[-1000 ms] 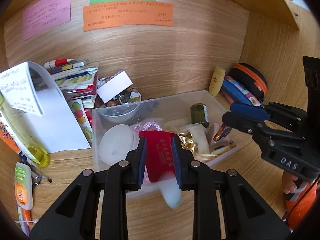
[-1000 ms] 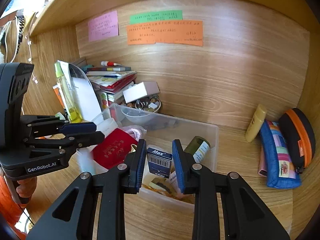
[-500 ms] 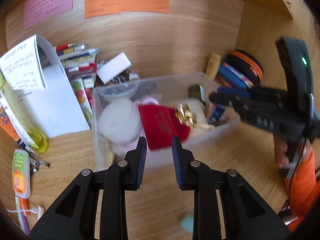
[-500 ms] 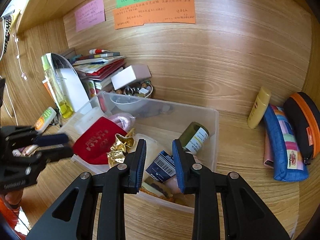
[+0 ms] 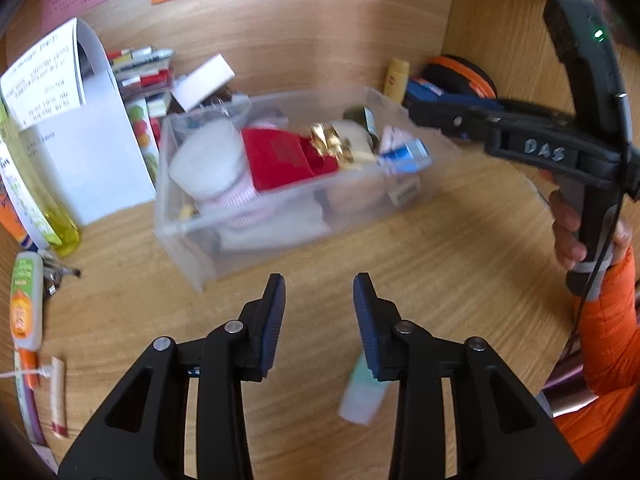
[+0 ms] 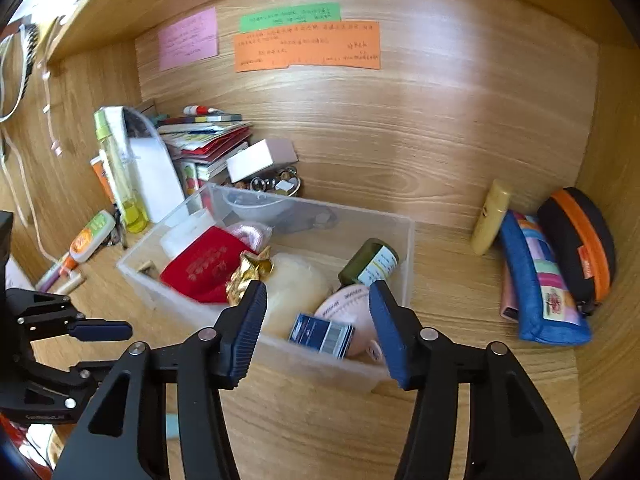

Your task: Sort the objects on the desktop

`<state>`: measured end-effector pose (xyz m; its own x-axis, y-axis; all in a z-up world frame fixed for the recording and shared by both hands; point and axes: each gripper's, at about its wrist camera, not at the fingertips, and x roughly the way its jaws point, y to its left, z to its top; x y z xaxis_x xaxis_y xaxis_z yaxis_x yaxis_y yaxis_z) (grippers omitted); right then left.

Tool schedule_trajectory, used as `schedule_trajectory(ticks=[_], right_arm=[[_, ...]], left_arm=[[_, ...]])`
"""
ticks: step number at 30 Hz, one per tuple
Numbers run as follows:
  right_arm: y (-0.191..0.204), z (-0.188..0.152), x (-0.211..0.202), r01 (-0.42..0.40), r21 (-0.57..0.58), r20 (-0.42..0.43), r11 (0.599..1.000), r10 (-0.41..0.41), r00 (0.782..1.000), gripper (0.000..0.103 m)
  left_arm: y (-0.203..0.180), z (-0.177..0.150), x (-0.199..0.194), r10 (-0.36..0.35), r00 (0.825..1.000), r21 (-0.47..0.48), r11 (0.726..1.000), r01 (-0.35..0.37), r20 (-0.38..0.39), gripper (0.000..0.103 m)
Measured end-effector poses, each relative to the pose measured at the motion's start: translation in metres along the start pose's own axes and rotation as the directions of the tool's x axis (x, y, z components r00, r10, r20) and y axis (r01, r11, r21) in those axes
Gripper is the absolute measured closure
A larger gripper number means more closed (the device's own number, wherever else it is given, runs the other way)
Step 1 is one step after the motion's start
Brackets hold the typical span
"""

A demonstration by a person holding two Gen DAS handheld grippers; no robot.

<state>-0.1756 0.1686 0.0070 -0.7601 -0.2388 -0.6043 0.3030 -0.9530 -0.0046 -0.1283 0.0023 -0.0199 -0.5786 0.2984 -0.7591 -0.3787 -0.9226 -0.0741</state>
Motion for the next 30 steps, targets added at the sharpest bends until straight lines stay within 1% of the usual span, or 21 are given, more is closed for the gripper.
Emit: schedule_trajectory(ticks=[2,4,7,11,19,22,23,24,30], right_arm=[[0.003,-0.006,-0.007,0.011,-0.016,0.001,1.000,-0.011,1.000,0.050],[0.004,-0.010,-0.011,0.019,-0.024,0.005,1.000,-0.018,1.000,0.039],[0.004,-0.019,-0.018,0.025,-0.021,0.010,0.999,-0.025,1.000,0.033],[0.005,-0.030,-0.022,0.012,-0.018,-0.008,1.000,-0.012,1.000,0.032],[0.015,-0.055,-0.018,-0.021,-0.024,-0.072,0.999,0.019,0.997,0.031],[0.016,-0.061,-0.015,-0.031,-0.013,-0.091,0.999,0.029,0.995,0.031],[0.016,-0.062,-0.014,-0.035,-0.010,-0.096,0.999,0.034,0.995,0.031],[0.016,-0.063,-0.013,-0.038,-0.005,-0.100,0.999,0.038,0.994,0.031],[0.017,-0.065,-0.011,-0.071,0.022,-0.112,0.997,0.073,0.991,0.031]], left_arm=[[-0.004,-0.007,0.003,-0.015,1.000,0.002,1.000,0.015,-0.023,0.068],[-0.008,-0.013,0.005,-0.031,0.999,0.004,1.000,0.031,-0.043,0.068],[-0.016,-0.021,0.009,-0.045,0.996,0.016,0.999,0.046,-0.074,0.068],[-0.025,-0.033,0.011,-0.051,0.993,0.033,0.998,0.055,-0.103,0.068],[-0.029,-0.043,0.018,-0.065,0.988,0.025,0.997,0.069,-0.142,0.067],[-0.031,-0.045,0.017,-0.050,0.991,0.032,0.998,0.054,-0.124,0.068],[-0.030,-0.045,0.018,-0.038,0.992,0.029,0.999,0.042,-0.117,0.071],[-0.030,-0.044,0.018,-0.028,0.993,0.028,0.999,0.031,-0.111,0.077],[-0.017,-0.039,0.021,-0.011,0.995,-0.028,1.000,0.008,-0.095,0.078]])
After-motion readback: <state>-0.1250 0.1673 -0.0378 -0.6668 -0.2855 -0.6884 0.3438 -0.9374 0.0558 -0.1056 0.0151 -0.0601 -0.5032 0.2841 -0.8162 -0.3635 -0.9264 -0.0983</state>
